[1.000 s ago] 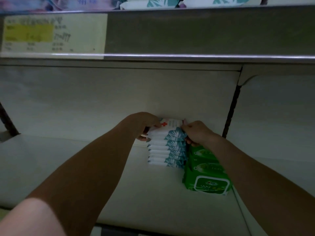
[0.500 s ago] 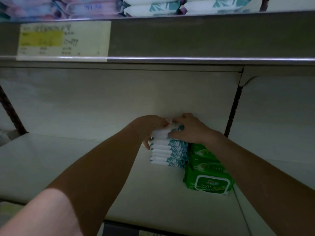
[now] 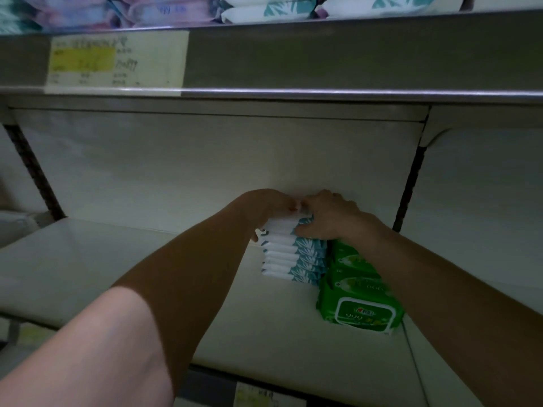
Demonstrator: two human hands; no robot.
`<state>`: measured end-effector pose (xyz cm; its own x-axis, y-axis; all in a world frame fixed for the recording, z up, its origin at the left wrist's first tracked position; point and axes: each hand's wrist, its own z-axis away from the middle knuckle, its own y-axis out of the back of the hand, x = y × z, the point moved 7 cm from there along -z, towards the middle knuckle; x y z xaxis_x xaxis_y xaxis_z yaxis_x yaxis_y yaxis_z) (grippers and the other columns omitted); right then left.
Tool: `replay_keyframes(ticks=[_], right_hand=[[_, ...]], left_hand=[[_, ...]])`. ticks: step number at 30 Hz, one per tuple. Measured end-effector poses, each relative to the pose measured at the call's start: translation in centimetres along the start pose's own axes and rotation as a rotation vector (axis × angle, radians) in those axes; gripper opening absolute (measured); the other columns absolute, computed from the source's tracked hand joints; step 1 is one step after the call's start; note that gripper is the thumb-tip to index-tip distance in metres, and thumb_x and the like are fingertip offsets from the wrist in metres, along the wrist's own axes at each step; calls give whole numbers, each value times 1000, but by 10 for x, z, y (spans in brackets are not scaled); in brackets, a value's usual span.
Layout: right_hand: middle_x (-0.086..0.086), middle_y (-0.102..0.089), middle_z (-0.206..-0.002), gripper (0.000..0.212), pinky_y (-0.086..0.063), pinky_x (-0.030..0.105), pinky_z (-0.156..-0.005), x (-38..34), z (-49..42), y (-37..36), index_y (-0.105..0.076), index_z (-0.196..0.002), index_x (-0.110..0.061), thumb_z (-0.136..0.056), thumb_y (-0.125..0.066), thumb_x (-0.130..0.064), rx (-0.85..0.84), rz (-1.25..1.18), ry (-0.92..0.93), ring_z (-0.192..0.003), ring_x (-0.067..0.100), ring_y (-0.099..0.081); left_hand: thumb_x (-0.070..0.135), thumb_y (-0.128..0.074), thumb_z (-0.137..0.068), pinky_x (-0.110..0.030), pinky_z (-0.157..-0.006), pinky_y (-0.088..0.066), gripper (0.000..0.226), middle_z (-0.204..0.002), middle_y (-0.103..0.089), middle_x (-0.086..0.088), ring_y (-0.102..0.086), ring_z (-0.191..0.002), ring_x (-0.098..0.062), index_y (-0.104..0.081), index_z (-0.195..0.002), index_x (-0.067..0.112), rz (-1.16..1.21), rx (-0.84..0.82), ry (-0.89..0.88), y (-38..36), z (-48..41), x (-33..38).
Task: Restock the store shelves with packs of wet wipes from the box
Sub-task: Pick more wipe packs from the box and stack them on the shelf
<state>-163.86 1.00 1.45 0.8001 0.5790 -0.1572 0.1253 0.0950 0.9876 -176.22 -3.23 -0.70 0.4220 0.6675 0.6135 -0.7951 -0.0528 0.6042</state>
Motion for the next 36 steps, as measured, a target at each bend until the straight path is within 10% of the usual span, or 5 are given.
replay_keyframes(ticks=[21,36], right_hand=[[6,-45,-139,53,-36,38,-96,-244,58,-35,-45,-139,-21,-91,-57,-41,-13,27,590,-125,27,-42],[4,-60,-118,37,-52,41,-89,-545,320,-102,-58,-121,-20,-88,-61,-36,-103,17,1168,-106,25,-56]], left_hand=[[31,-55,-96,-39,-80,-49,27,-85,-53,-7,-58,-84,-20,-51,-114,11,410,515,185,115,113,-212],[34,-46,-100,-42,-93,-45,49,-136,-52,-12,-56,-119,-24,-40,-141,9,677,841,612,144,406,-523]])
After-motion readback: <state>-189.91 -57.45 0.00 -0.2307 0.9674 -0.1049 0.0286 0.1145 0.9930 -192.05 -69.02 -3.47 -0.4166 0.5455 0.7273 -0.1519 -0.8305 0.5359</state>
